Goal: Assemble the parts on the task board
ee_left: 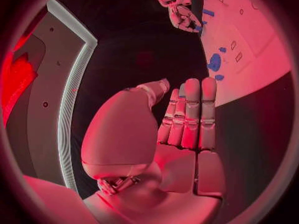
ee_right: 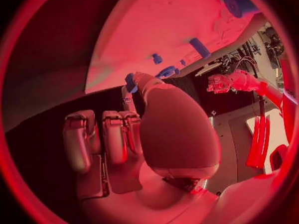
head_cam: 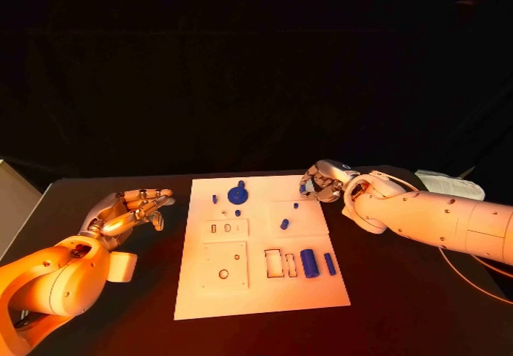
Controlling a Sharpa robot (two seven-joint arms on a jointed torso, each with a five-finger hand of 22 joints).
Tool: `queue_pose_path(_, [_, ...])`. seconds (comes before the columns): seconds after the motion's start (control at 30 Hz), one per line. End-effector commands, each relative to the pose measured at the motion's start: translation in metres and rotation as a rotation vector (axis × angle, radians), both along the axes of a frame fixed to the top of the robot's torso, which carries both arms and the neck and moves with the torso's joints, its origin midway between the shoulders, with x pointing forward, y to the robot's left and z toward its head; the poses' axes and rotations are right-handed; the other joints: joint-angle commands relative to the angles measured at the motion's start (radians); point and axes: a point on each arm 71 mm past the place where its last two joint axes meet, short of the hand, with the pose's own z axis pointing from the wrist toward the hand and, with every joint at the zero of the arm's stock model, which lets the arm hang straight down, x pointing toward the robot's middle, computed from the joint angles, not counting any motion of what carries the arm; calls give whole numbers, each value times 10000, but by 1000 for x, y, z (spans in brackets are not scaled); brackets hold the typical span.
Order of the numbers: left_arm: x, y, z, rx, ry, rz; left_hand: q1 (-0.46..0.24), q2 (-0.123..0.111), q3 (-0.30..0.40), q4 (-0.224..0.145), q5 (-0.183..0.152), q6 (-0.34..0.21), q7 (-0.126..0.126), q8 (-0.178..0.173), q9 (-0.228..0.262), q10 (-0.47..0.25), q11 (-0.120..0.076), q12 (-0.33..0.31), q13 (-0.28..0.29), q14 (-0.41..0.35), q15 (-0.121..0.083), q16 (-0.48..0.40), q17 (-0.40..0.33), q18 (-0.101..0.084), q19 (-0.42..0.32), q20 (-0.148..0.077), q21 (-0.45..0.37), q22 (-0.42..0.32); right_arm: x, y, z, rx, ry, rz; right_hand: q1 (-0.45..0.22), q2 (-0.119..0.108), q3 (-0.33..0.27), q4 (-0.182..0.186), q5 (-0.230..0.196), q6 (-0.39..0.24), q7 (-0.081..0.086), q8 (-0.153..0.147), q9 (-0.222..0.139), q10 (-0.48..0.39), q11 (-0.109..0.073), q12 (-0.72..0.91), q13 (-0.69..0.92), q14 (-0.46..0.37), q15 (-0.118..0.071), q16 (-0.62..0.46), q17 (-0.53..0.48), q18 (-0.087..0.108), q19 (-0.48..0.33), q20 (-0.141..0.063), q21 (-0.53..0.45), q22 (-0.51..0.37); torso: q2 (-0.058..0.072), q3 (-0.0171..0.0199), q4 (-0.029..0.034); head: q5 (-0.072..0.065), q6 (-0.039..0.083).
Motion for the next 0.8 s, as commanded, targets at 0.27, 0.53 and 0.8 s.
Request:
queue_pose_path(0.27, [0, -1, 1, -28, -33, -134, -89, 12, 60, -3, -45, -58, 15, 28, 9, -44, 8, 36, 14, 30, 21, 30, -15, 72, 31, 9, 63, 6, -13, 38, 17, 1085, -45, -482, -245, 57, 7, 113, -8, 118, -64, 132, 65, 1063, -111, 21, 2633, 1043, -68, 42, 2634, -68, 1047, -53, 22, 2630, -42, -21, -39, 176, -33])
queue_pose_path(0.53, [-1, -4, 1, -48, -14, -192, -89, 12, 60, -3, -45, -58, 15, 28, 9, -44, 8, 36, 14, 30, 21, 30, -15, 72, 31, 9, 63, 6, -30, 107, 14, 1250, 608, 107, -295, 91, 32, 136, 14, 47, -46, 128, 68, 1063, -109, 21, 2633, 1043, -45, 42, 2634, -68, 1047, -43, 22, 2630, -68, -41, -49, 433, -167])
queue_pose_path(0.8, [0, -10, 0, -89, 14, -264, -89, 12, 60, -3, -45, -58, 15, 28, 9, -44, 8, 36, 14, 30, 21, 30, -15, 72, 31, 9, 63, 6, -40, 157, 4, 804, 982, 368, -327, 94, 39, 144, 31, 15, -36, 133, 73, 1063, -98, 21, 2633, 1043, -33, 42, 2634, -68, 1047, -36, 22, 2630, -104, -107, -20, 560, -285])
